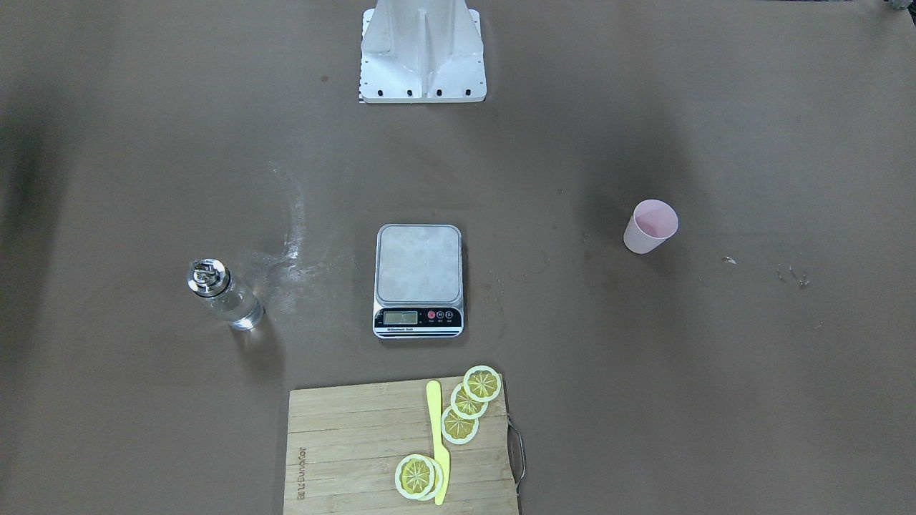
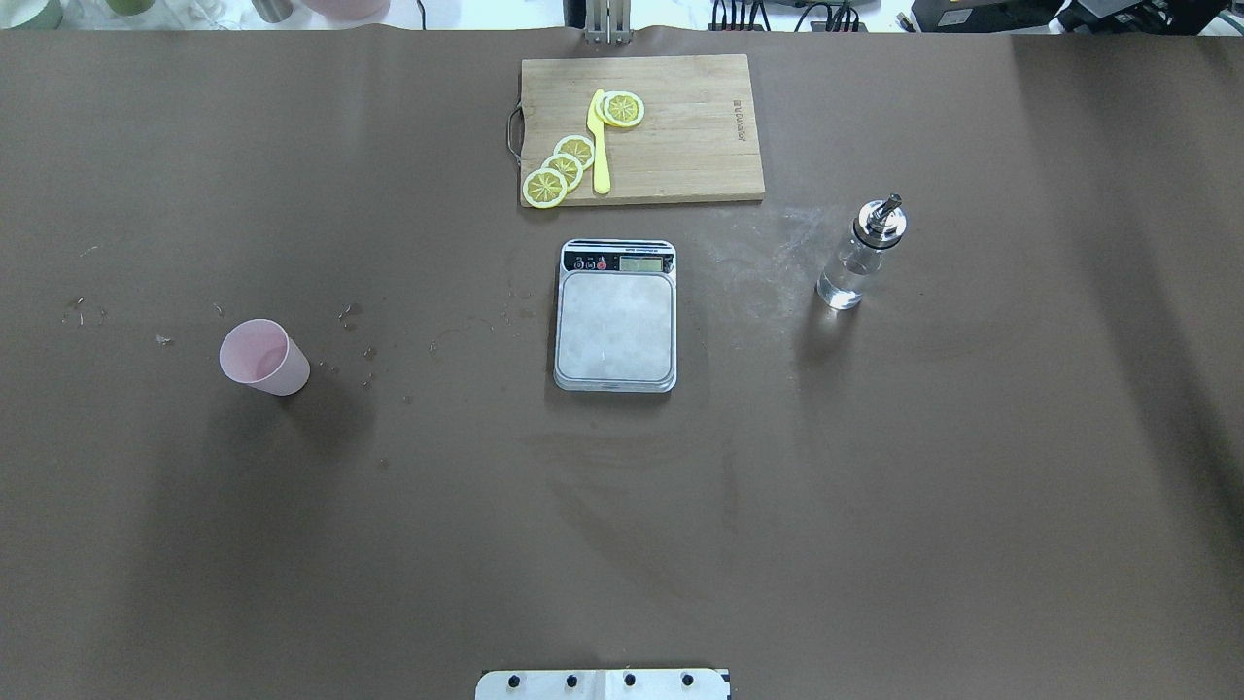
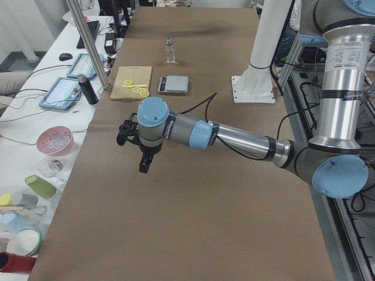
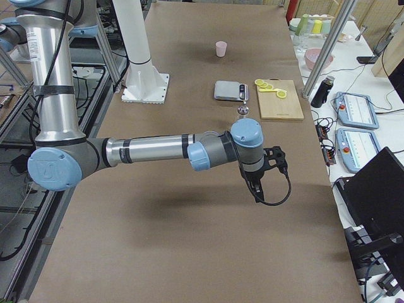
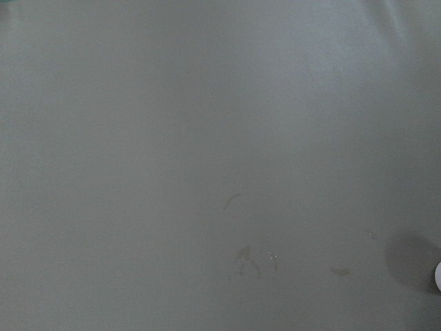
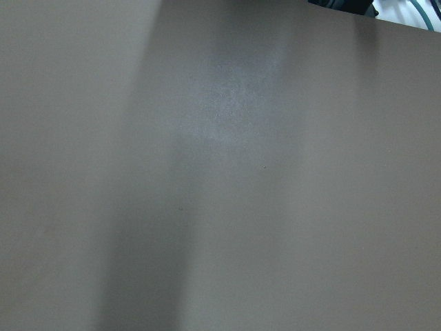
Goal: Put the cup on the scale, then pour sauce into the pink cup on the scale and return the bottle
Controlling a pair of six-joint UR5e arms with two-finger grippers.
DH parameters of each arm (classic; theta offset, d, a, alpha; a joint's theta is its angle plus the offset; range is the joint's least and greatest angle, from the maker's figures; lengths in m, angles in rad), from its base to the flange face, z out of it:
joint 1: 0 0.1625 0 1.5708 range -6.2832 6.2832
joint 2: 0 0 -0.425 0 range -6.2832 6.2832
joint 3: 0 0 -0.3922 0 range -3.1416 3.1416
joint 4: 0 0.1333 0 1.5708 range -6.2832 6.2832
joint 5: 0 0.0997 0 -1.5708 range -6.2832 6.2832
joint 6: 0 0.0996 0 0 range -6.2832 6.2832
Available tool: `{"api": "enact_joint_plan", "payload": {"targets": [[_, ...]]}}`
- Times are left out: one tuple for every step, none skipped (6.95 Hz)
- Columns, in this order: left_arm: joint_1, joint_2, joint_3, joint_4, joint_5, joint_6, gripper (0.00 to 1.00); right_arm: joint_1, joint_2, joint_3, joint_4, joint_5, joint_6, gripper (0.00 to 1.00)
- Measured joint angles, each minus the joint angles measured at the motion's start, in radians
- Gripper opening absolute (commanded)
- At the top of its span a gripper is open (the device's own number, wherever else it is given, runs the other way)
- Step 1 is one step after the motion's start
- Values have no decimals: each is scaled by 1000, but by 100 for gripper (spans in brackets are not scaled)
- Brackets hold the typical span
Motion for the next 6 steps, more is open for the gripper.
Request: {"api": "enact_joint_plan", "payload": {"targets": [[0, 0, -1, 1, -1, -1, 98, -3, 0, 0, -4, -2, 2, 100], [0, 1, -4, 3, -2, -2, 98, -4, 0, 1, -16, 2, 3, 100], [0, 1, -9, 2, -1, -3, 98, -4, 0, 4, -29, 8, 3, 100], [0, -1, -13, -1, 3, -2, 98, -4, -1, 6, -35, 16, 3, 100], [1, -5, -18, -1, 4, -1, 98, -4, -3, 7, -37, 22, 2, 100], [2, -6, -23, 7, 0, -2, 98, -5, -5, 7, -38, 26, 1, 100]]}}
